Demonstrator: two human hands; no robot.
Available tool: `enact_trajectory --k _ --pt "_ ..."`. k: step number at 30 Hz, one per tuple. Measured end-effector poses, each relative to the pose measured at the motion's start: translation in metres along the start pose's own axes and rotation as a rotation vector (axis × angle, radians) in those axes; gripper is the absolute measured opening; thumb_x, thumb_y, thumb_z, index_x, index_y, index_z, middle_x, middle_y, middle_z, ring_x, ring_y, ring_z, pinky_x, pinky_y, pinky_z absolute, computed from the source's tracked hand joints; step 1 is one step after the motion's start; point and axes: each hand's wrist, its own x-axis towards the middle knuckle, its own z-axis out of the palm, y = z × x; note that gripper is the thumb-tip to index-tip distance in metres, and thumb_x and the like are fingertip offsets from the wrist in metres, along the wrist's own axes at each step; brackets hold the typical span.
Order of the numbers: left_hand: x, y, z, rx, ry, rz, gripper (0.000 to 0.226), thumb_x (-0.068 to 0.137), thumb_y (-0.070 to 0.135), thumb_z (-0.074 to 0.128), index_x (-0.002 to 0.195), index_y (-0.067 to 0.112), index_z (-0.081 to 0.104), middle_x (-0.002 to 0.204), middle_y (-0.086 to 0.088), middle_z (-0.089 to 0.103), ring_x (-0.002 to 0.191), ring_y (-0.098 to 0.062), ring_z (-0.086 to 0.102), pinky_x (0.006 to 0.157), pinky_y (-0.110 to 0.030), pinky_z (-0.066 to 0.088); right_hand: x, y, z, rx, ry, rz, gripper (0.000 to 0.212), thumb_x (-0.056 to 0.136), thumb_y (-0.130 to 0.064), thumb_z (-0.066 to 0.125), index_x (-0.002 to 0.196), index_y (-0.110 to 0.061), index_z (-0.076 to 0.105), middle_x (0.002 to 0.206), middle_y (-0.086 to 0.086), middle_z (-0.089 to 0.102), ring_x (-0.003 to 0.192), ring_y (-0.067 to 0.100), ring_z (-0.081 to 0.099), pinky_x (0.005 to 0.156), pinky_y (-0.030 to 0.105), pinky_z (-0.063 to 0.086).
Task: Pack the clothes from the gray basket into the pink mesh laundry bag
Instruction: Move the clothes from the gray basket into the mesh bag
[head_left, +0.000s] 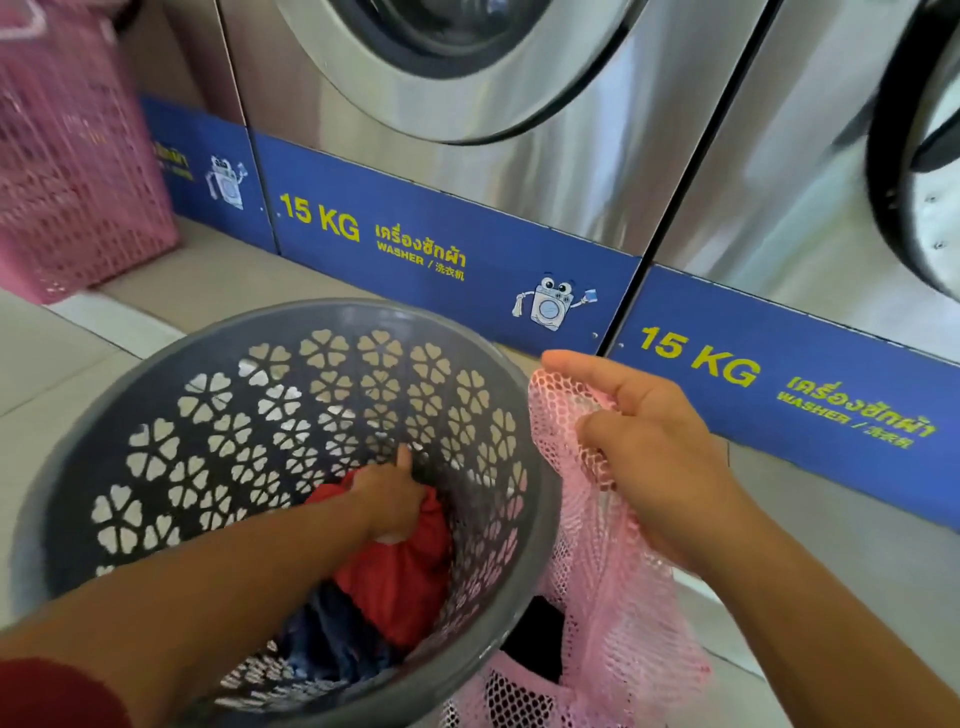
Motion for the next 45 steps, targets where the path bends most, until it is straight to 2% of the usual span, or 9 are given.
enact_trajectory --k 4,6,8,12,18,22,27,32,45 --pt "-0.042 -0.005 -0.032 -0.341 0.016 0.028 0.041 0.090 0.024 0.040 0.122 0.014 0.064 0.137 -0.013 0.052 0.123 -0.033 0.051 0.104 -0.048 0.043 -0.016 -0.010 -0.008 0.004 -0.004 0.007 0.059 0.089 0.004 0.045 0.121 -0.042 0.065 0.093 -0.013 0.060 0.034 -0.001 0.040 0.040 0.012 0.032" --pt "-0.064 -0.012 -0.044 -0.765 -0.020 0.053 0.019 0.091 0.017 0.045 0.088 0.008 0.061 0.088 -0.008 0.061 0.076 -0.016 0.057 0.071 -0.024 0.050 -0.025 -0.013 -0.013 0.025 0.004 0.005 0.059 0.089 0.003 0.044 0.122 -0.041 0.065 0.102 -0.011 0.067 0.035 0.001 0.034 0.039 0.017 0.032" --pt "-0.087 -0.017 -0.056 -1.277 -0.077 -0.004 0.012 0.080 0.018 0.052 0.071 0.010 0.057 0.067 -0.008 0.054 0.053 -0.018 0.050 0.056 -0.025 0.044 -0.036 -0.016 -0.020 0.021 0.013 -0.009 0.059 0.088 0.004 0.043 0.123 -0.038 0.065 0.087 -0.017 0.062 0.037 -0.001 0.035 0.041 0.015 0.032" --pt "-0.134 -0.023 -0.083 -1.866 -0.012 -0.061 0.026 0.092 0.018 0.050 0.077 0.003 0.065 0.063 -0.015 0.068 0.051 -0.026 0.064 0.066 -0.034 0.053 -0.055 -0.024 -0.040 0.039 0.055 -0.032 0.061 0.086 0.007 0.039 0.124 -0.033 0.066 0.087 -0.008 0.065 0.036 0.008 0.033 0.037 0.016 0.030" --pt "-0.212 -0.015 -0.123 -2.179 0.154 0.109 0.037 0.098 0.035 0.053 0.085 0.006 0.073 0.073 -0.014 0.075 0.059 -0.025 0.073 0.071 -0.039 0.055 -0.085 -0.028 -0.073 0.056 0.149 -0.048 0.062 0.083 0.009 0.040 0.122 -0.032 0.067 0.081 -0.004 0.070 0.044 0.016 0.037 0.041 0.021 0.030" --pt "-0.242 0.013 -0.116 -2.044 -0.061 0.169 0.036 0.085 0.035 0.066 0.085 0.001 0.077 0.083 -0.018 0.077 0.067 -0.027 0.075 0.063 -0.038 0.063 -0.103 -0.020 -0.088 0.100 0.197 -0.039 0.063 0.080 0.011 0.040 0.121 -0.027 0.069 0.104 0.001 0.074 0.049 0.018 0.039 0.045 0.023 0.032" --pt "-0.238 0.049 -0.107 -1.461 -0.185 0.089 0.028 0.081 0.025 0.079 0.100 0.007 0.072 0.088 -0.011 0.078 0.074 -0.023 0.075 0.072 -0.034 0.062 -0.124 -0.013 -0.097 0.126 0.214 -0.035 0.062 0.080 0.011 0.040 0.121 -0.026 0.068 0.110 -0.001 0.073 0.052 0.019 0.042 0.045 0.023 0.033" --pt "-0.218 0.060 -0.111 -1.079 -0.108 0.098 0.087 0.036 0.047 0.095 0.113 0.017 0.069 0.103 -0.007 0.077 0.093 -0.028 0.075 0.090 -0.046 0.059 -0.134 -0.010 -0.106 0.130 0.233 -0.033 0.062 0.080 0.009 0.039 0.124 -0.024 0.067 0.117 -0.002 0.071 0.056 0.018 0.047 0.049 0.023 0.038" --pt "-0.242 0.097 -0.089 -0.589 0.761 0.156 0.041 0.069 0.032 0.062 0.109 0.028 0.052 0.101 0.001 0.056 0.093 -0.030 0.062 0.081 -0.043 0.054 -0.144 -0.001 -0.121 0.193 0.246 -0.030 0.060 0.083 0.009 0.040 0.123 -0.026 0.068 0.116 -0.002 0.071 0.056 0.019 0.045 0.047 0.026 0.035"
